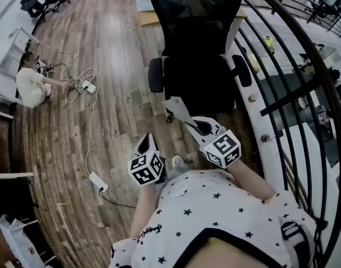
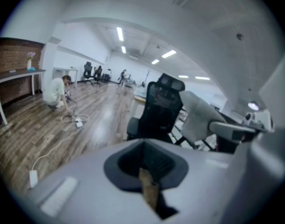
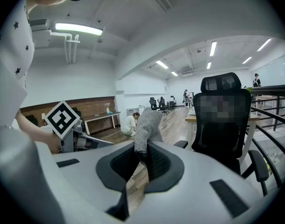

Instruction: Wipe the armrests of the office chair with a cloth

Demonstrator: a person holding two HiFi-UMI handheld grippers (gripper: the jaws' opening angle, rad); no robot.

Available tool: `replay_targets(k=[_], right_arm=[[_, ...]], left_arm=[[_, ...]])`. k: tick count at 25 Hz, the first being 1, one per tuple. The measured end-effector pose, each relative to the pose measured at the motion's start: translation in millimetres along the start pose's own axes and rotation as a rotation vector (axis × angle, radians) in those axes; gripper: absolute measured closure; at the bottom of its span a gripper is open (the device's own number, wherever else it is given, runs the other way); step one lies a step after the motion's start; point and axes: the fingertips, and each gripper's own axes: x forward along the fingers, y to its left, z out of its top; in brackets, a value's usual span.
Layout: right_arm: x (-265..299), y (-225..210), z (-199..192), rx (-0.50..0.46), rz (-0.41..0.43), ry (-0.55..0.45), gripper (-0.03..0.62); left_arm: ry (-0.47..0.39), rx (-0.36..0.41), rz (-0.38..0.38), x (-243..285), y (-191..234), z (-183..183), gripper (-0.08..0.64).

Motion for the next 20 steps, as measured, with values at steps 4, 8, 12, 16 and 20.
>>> replay_targets(k=[4,8,12,16,20], right_arm=[[22,-3,6,-0.002,-0.005,0.008,0.563],[40,-7,9,0.000,-0.011,0.011,0.563],[54,-9,13,-0.007,-0.006,0.014,0.563],[68,-10,16,-0.011,0.012,0.030,0.563],[85,-19,19,-0.005,0.026,0.037,0.563]], left_arm=[[0.009,0.002,-0.012,13,15,12,0.557],[0.014,0.007,-0.017,23,27,20,0.557],[0.021,0.013,-0.016,30,36,26,0.557],[0.036,-0.001,0.001,35,47,28,0.557],[0.053,-0.010,0.016,46,55,30,0.557]])
